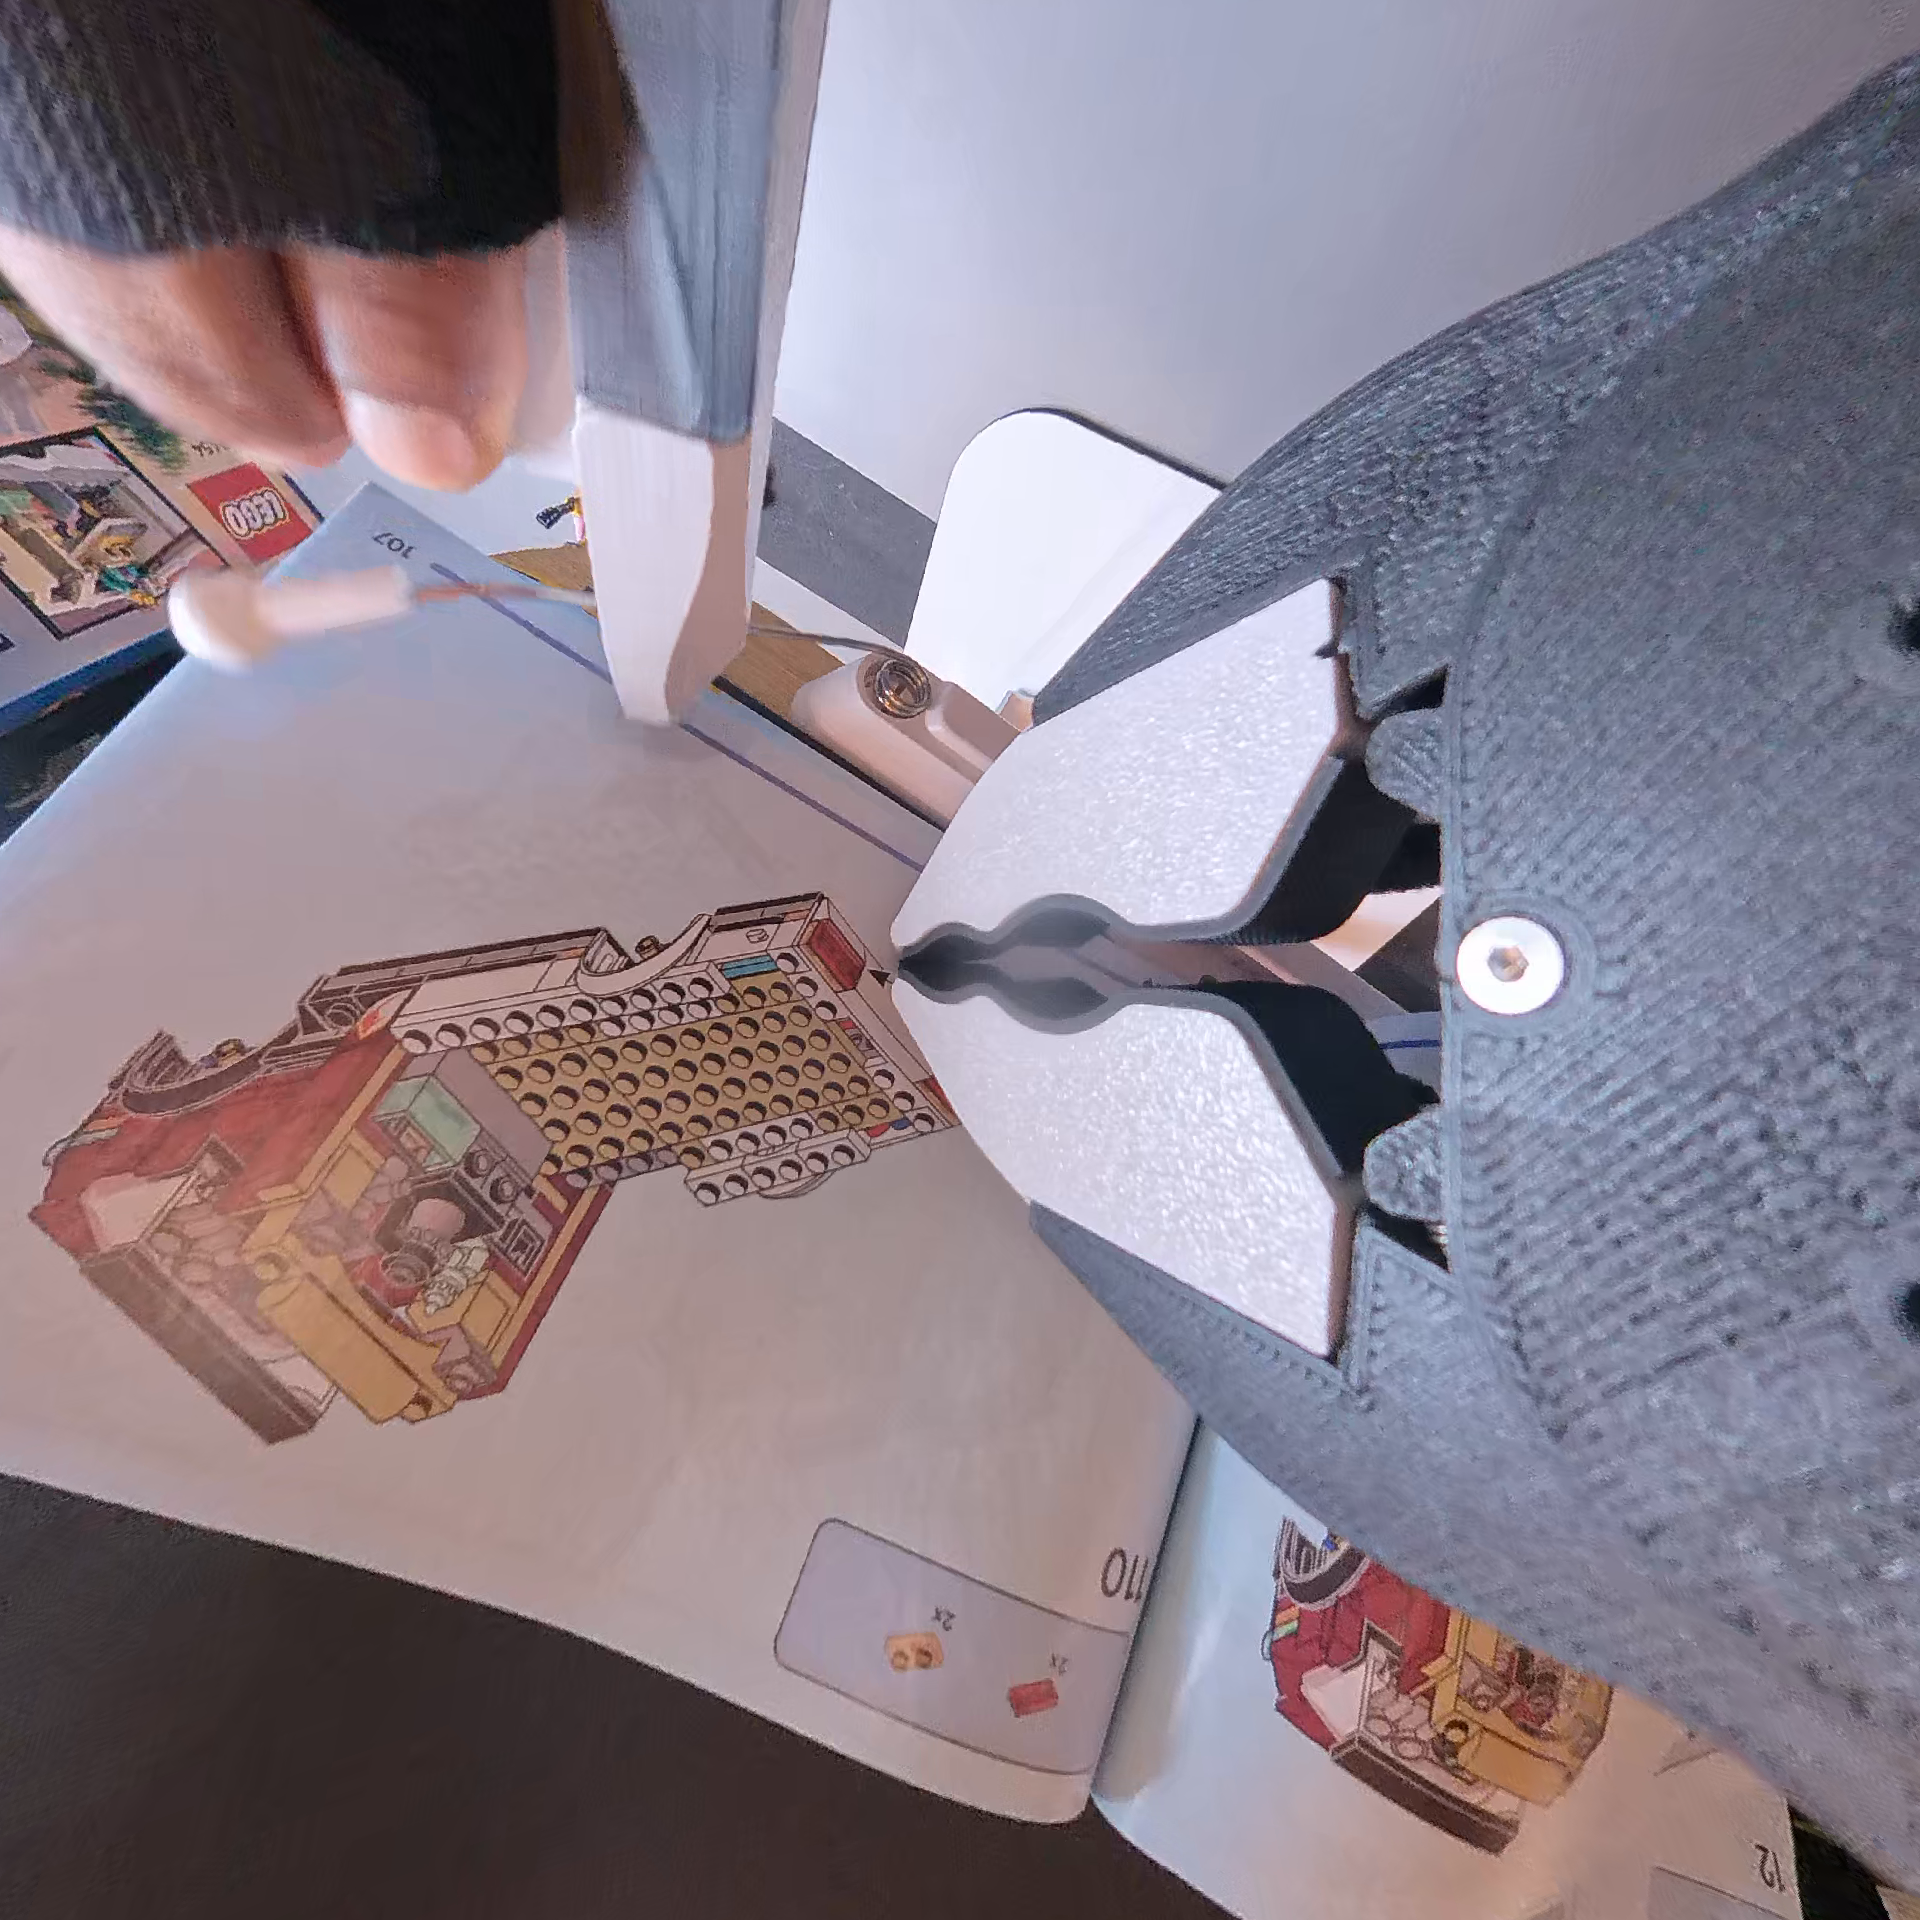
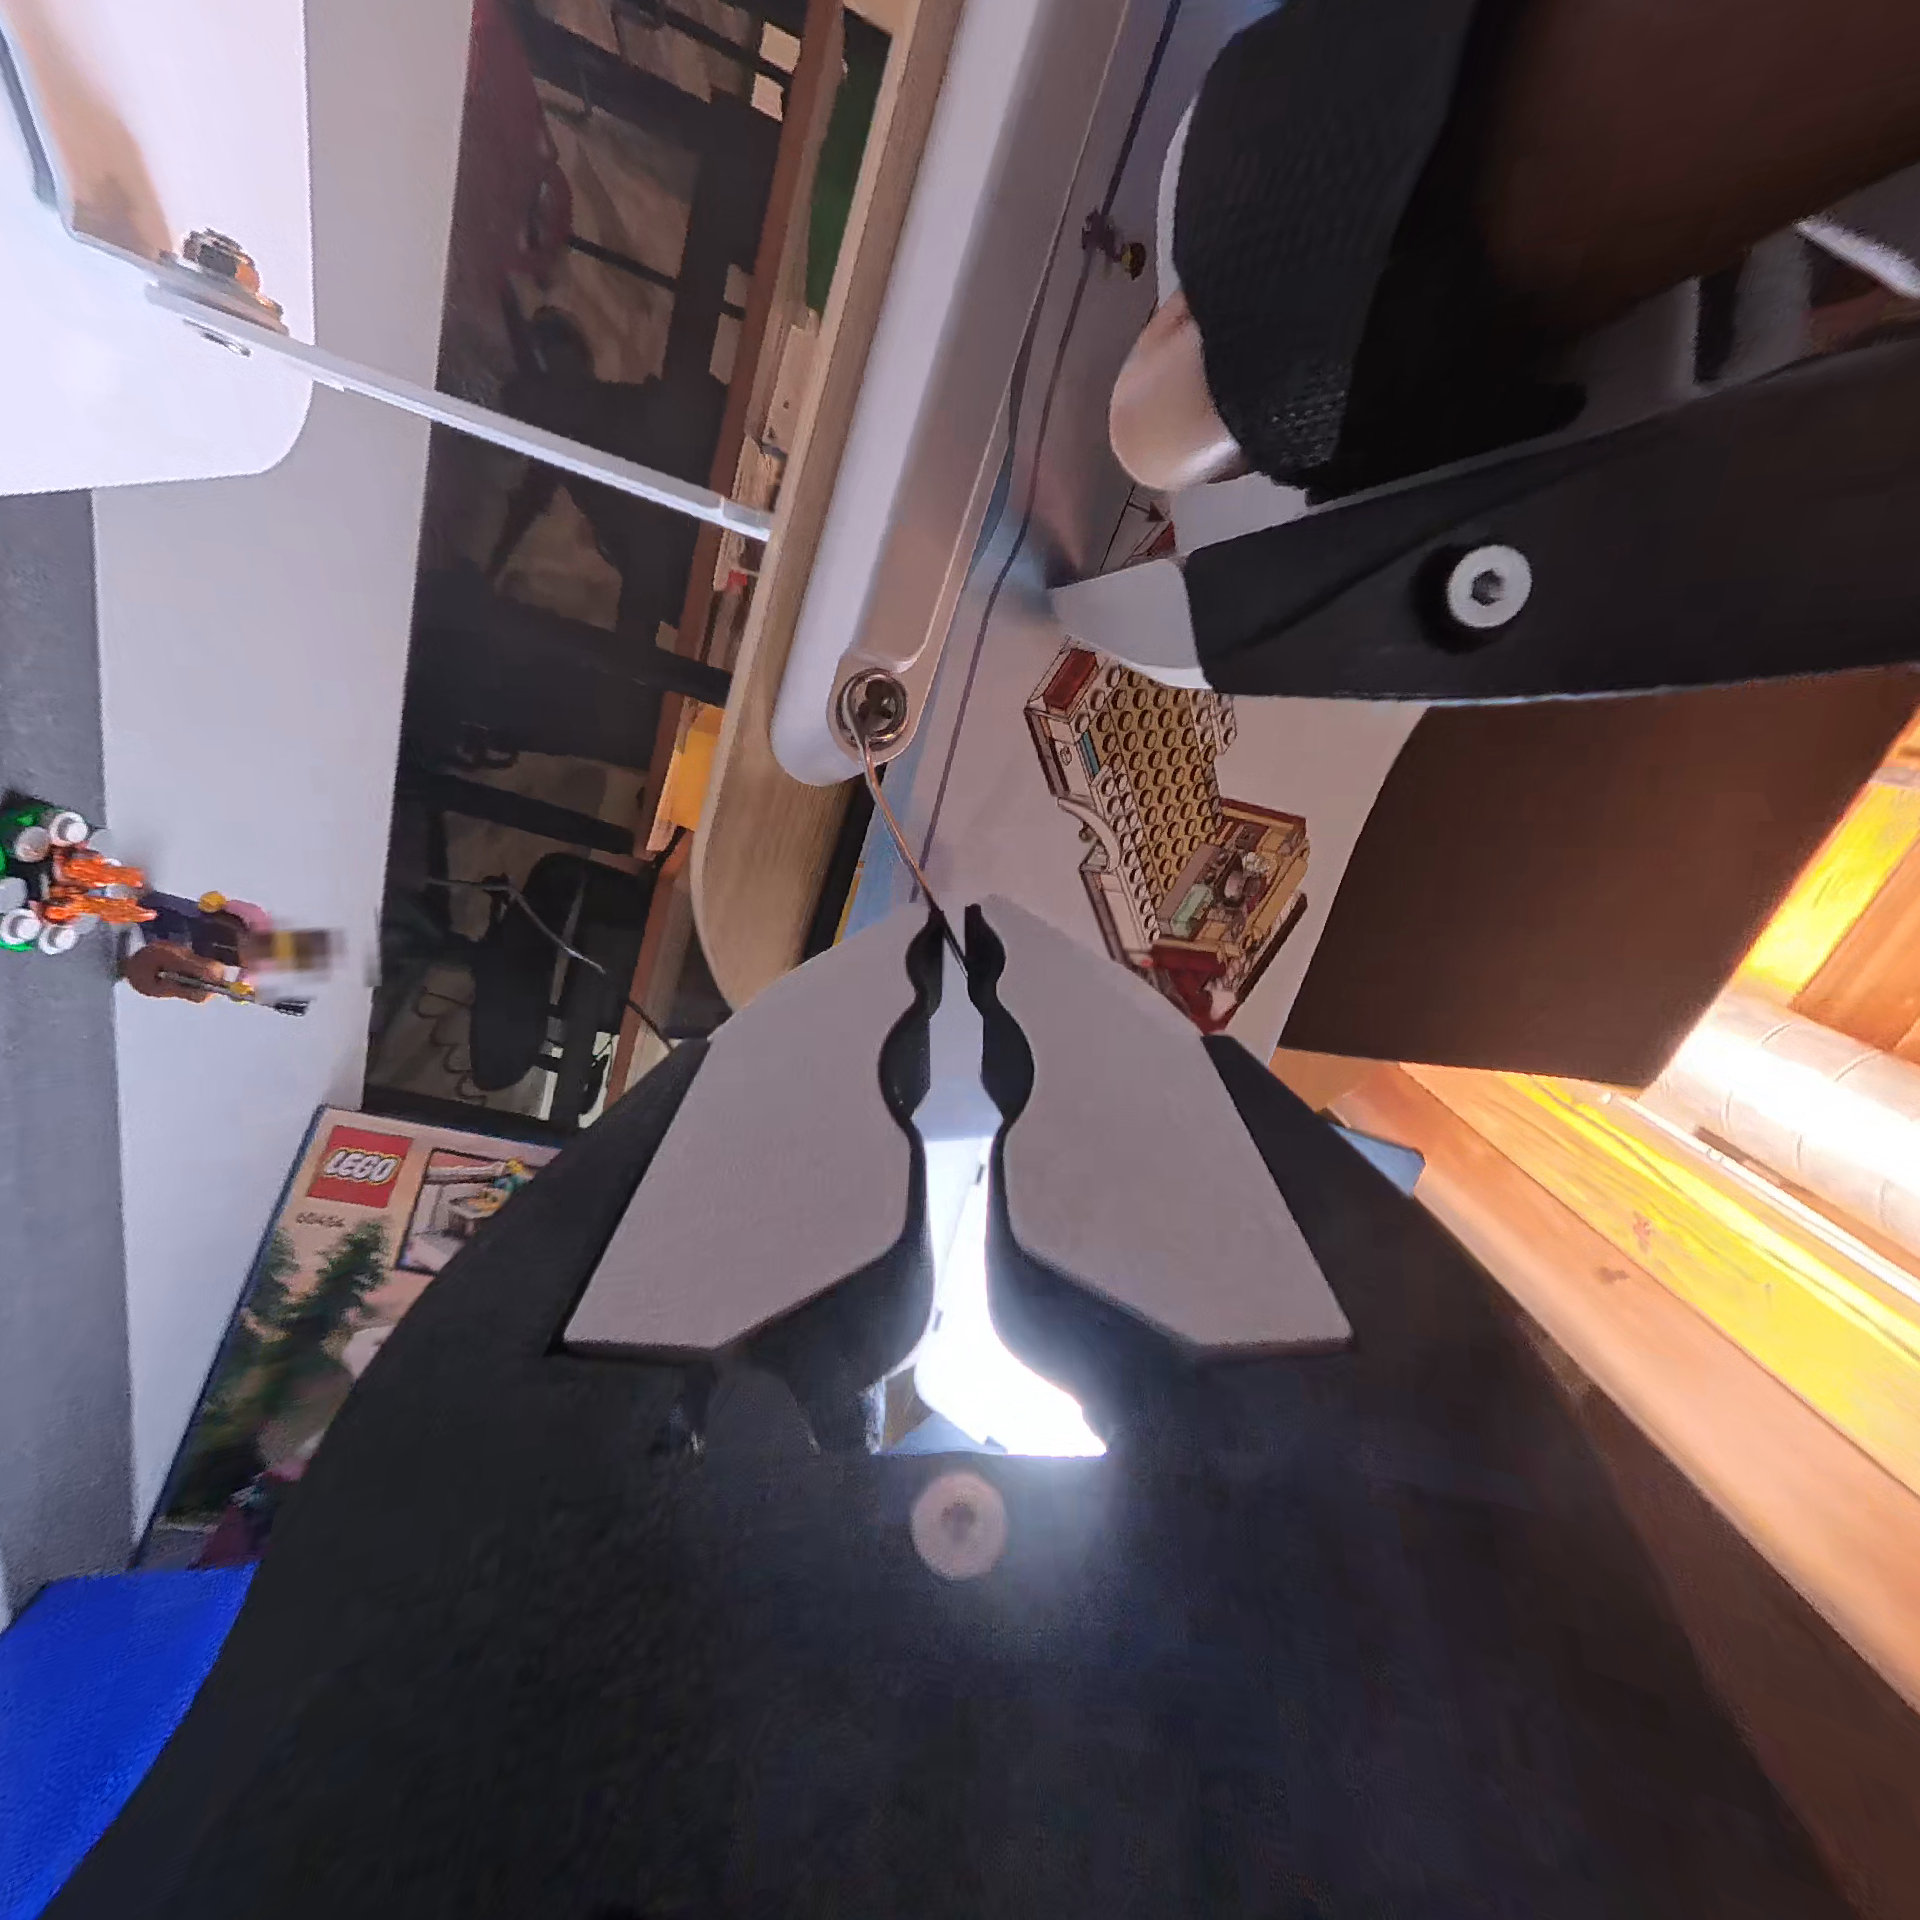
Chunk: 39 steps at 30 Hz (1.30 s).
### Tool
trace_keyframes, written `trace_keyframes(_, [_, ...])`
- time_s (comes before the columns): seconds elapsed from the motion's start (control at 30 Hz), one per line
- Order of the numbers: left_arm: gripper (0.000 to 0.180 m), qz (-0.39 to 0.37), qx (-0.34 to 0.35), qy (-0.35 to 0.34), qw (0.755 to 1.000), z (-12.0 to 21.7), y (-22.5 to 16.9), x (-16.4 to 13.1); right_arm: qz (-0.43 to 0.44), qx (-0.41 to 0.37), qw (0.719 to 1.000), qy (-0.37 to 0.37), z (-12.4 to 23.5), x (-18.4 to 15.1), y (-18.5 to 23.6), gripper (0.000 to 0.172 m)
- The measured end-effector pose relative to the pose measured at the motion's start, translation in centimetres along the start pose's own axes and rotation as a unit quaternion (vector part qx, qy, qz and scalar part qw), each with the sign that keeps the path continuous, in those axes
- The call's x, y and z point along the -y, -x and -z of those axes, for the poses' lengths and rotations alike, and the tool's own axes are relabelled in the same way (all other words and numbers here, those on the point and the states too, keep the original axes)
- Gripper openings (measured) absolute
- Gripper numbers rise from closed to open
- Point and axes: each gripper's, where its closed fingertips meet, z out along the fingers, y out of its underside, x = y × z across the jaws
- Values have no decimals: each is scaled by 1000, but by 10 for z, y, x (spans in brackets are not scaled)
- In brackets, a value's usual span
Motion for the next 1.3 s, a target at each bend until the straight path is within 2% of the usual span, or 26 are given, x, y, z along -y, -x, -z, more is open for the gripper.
trace_keyframes(0.1, [0,1,-2,-8,1000,0,0,0,-1,27,999,-36,-12,-1,0,6])
trace_keyframes(0.17, [0,9,-7,-19,1000,-3,-1,0,-49,70,996,-34,-14,-6,2,13])
trace_keyframes(0.2, [0,11,-6,-24,1000,-4,-1,0,-80,86,993,-24,-12,-7,0,25])
trace_keyframes(0.27, [0,1,-2,-29,1000,-4,-2,0,-150,92,984,-37,3,4,-13,29])
trace_keyframes(0.33, [0,-4,2,-34,999,-4,-2,0,-251,95,961,-66,18,20,-31,22])
trace_keyframes(0.4, [0,-9,-1,-45,999,-4,-3,1,-345,124,928,-71,22,33,-35,20])
trace_keyframes(0.43, [0,-18,-3,-58,998,-3,-3,0,-380,135,912,-68,19,38,-33,13])
trace_keyframes(0.47, [0,-33,-1,-74,997,-2,-2,-1,-402,141,902,-64,15,42,-29,16])
trace_keyframes(0.53, [1,-38,-1,-97,995,4,-1,-13,-412,121,900,-78,7,49,-26,6])
trace_keyframes(0.6, [0,-10,-1,-125,992,14,5,-27,-410,114,903,-61,1,52,-19,3])
trace_keyframes(0.63, [0,4,5,-149,989,23,11,-31,-428,123,894,-42,-3,49,-13,2])
trace_keyframes(0.67, [0,12,19,-167,986,31,19,-37,-454,125,882,-35,-7,46,-11,0])
trace_keyframes(0.77, [0,45,42,-165,984,41,38,-64,-504,128,854,-28,-16,34,-7,0])
trace_keyframes(0.93, [0,87,46,-173,980,43,43,-69,-573,161,803,-27,-21,33,-4,5])
trace_keyframes(1.03, [0,93,46,-175,979,46,40,-67,-642,175,745,-38,-15,28,-6,13])
trace_keyframes(1.17, [0,111,36,-183,976,48,38,-67,-734,141,663,-33,-7,-2,-8,13])
trace_keyframes(1.3, [0,108,44,-177,977,46,38,-63,-774,132,619,-4,-13,-16,-1,23])
